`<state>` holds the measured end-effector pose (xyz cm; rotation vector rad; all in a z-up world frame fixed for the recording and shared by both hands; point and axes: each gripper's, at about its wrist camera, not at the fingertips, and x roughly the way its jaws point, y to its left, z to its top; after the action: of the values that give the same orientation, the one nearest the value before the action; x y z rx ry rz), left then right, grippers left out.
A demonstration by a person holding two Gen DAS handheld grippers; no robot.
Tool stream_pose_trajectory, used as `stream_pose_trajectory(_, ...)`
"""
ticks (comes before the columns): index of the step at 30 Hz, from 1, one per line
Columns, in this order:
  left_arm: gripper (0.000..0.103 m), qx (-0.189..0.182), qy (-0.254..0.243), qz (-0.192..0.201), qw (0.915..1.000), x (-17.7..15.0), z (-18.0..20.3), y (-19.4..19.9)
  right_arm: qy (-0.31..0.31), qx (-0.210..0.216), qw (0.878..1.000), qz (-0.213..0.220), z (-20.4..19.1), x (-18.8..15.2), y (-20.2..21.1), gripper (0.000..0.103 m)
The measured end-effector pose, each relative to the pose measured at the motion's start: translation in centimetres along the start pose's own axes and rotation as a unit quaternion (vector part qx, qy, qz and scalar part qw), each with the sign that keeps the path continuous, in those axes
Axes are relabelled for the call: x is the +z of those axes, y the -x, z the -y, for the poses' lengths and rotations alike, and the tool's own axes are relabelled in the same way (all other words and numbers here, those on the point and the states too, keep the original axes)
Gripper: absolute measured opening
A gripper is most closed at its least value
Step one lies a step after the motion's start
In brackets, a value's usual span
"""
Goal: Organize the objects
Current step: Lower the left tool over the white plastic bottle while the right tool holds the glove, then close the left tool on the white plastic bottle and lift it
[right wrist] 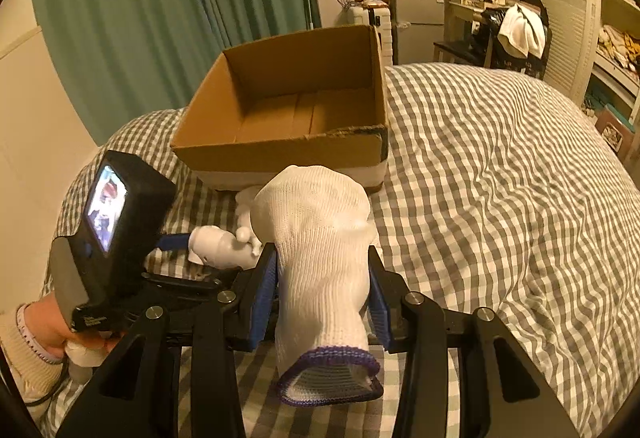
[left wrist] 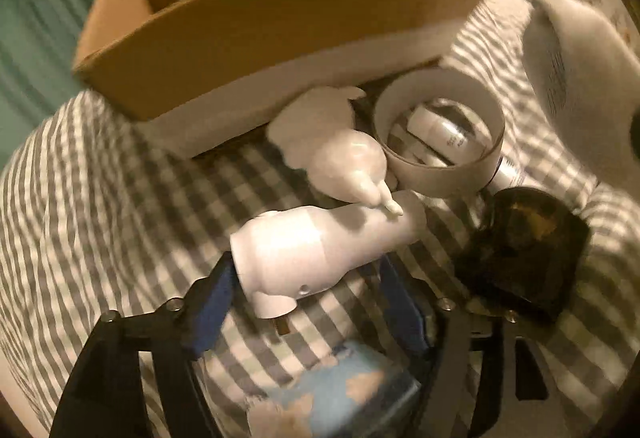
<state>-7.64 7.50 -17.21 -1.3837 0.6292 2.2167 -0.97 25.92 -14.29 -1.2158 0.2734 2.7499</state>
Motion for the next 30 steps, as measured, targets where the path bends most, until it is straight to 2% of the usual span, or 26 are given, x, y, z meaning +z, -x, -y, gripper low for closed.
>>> stream_pose_trajectory(4,0.075,0.002,-0.017,0.001,0.9999,-0.2,0.0,-0.4,-0.009,0.001,1.0,-0.005,0.5,-0.1,-0.5,0.042)
stream_pose_trajectory(9,0.053,0.008,-0.034,0.001,0.9994,-1.3,-0.4,0.2,-0.006,-0.003,1.0,-0.012,0.3,-0.2,-0.8,0.042)
stream_pose_trajectory(17,0.048,0.001,-0.011,0.017,0.9998,-3.1,-1.3,2.7,0.005,-0.011,1.0,-0.002,-0.7,0.0,0.5,0.042)
stream_pose_trajectory(18,0.044,-0.001,-0.007,0.019,0.9998,-3.2,-1.5,3.1,0.007,-0.01,1.0,-0.001,-0.8,0.1,0.7,0.042)
stream_pose_trajectory(20,0.022,-0.003,0.002,0.019,0.9998,-3.6,-1.9,3.9,0.008,-0.009,1.0,0.002,-1.1,0.2,1.1,0.042)
stream_pose_trajectory(27,0.021,0.007,0.018,0.021,0.9996,-4.5,-3.1,5.7,0.016,-0.003,1.0,0.017,-2.0,0.6,2.6,0.042)
stream_pose_trajectory(29,0.021,0.01,0.025,0.022,0.9994,-2.8,-3.0,6.4,0.018,-0.002,1.0,0.019,-2.3,0.6,3.0,0.042)
stream_pose_trajectory(30,0.02,0.009,0.026,0.023,0.9994,-3.0,-3.0,7.1,0.018,-0.002,1.0,0.02,-2.4,0.6,3.2,0.042)
